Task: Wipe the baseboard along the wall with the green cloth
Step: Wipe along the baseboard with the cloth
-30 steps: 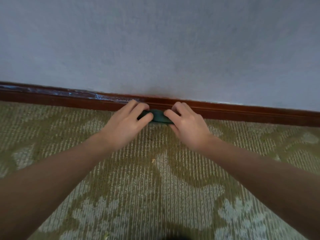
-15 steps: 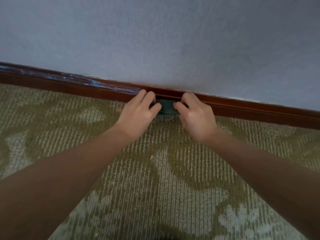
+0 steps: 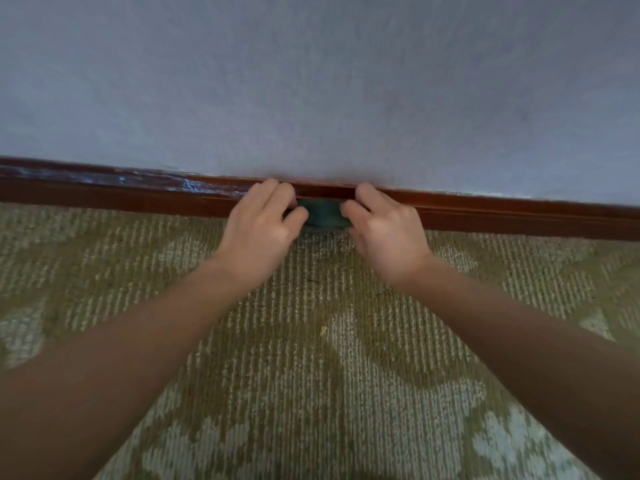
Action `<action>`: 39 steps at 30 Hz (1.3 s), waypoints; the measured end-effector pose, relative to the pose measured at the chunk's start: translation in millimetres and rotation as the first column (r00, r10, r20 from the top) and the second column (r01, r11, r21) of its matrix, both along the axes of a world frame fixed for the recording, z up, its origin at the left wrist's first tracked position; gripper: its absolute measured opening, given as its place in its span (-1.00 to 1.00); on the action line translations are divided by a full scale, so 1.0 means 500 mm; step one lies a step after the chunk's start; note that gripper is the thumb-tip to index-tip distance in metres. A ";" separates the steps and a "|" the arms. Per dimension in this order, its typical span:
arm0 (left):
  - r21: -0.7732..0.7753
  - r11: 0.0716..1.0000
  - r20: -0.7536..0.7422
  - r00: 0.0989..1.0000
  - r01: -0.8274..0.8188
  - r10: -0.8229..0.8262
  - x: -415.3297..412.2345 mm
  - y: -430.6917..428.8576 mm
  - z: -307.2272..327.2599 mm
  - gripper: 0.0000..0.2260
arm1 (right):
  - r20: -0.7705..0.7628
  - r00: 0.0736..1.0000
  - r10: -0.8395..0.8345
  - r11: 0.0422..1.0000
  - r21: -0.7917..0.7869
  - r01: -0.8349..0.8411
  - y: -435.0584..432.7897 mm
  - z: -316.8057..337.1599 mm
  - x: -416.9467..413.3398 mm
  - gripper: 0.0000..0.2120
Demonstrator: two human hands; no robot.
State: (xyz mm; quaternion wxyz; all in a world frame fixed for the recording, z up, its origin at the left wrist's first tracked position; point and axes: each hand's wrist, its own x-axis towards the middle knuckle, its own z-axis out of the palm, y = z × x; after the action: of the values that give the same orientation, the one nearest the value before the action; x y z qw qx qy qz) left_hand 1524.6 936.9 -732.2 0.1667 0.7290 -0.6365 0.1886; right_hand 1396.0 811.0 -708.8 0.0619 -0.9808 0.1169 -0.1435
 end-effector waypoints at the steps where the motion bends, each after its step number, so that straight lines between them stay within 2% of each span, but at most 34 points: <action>1: -0.004 1.000 -0.018 1.000 -0.007 0.007 -0.010 -0.006 0.001 -0.88 | 0.001 1.000 -0.012 1.000 0.005 0.012 -0.004 0.004 -0.009 -0.78; 5: 0.015 1.000 -0.032 0.999 0.003 -0.003 -0.009 -0.004 0.012 -0.89 | 0.022 0.999 -0.049 0.998 0.037 0.048 0.000 0.017 -0.005 -0.83; 10: 0.060 0.994 -0.025 0.995 -0.097 0.099 0.036 0.051 0.016 -0.87 | 0.007 1.000 0.012 0.995 0.095 -0.012 0.049 0.010 0.055 -0.77; 13: 0.015 0.985 -0.109 0.978 -0.175 0.175 0.016 0.041 0.020 -0.87 | 0.009 1.000 0.028 0.995 0.099 -0.028 0.035 0.013 0.042 -0.78; 17: -0.011 0.980 -0.204 0.960 -0.198 0.192 -0.015 0.017 0.023 -0.85 | 0.018 1.000 -0.018 0.994 0.109 0.016 0.015 0.017 0.021 -0.81; 22: 0.010 0.967 -0.154 0.955 -0.255 0.254 0.010 0.045 0.019 -0.86 | 0.083 0.995 -0.063 0.979 0.197 0.045 0.046 0.008 0.047 -0.82; 26: -0.036 0.947 -0.196 0.931 -0.320 0.307 -0.003 0.034 0.023 -0.84 | 0.110 0.989 -0.099 0.971 0.230 0.071 0.033 0.013 0.030 -0.77; 29: -0.073 0.950 -0.188 0.940 -0.302 0.285 -0.007 0.020 0.027 -0.86 | 0.149 0.976 -0.158 0.966 0.229 0.121 0.025 0.017 0.032 -0.78; 32: -0.071 0.967 -0.117 0.965 -0.244 0.235 0.001 0.024 0.023 -0.85 | 0.137 0.968 -0.208 0.950 0.262 0.167 0.040 0.014 0.042 -0.81; 35: -0.043 0.974 -0.073 0.973 -0.222 0.219 0.003 0.027 0.020 -0.84 | 0.094 0.977 -0.190 0.959 0.231 0.164 0.045 0.018 0.043 -0.82; 39: -0.016 0.967 -0.126 0.960 -0.254 0.251 -0.021 0.007 0.027 -0.84 | 0.005 0.988 -0.154 0.980 0.131 0.152 0.019 0.026 0.022 -0.82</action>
State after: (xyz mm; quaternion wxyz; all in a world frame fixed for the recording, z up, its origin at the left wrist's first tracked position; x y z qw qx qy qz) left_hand 1514.1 940.5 -718.9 0.1916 0.8117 -0.5238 0.1733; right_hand 1406.8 820.6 -695.7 0.1152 -0.9617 0.2006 -0.1471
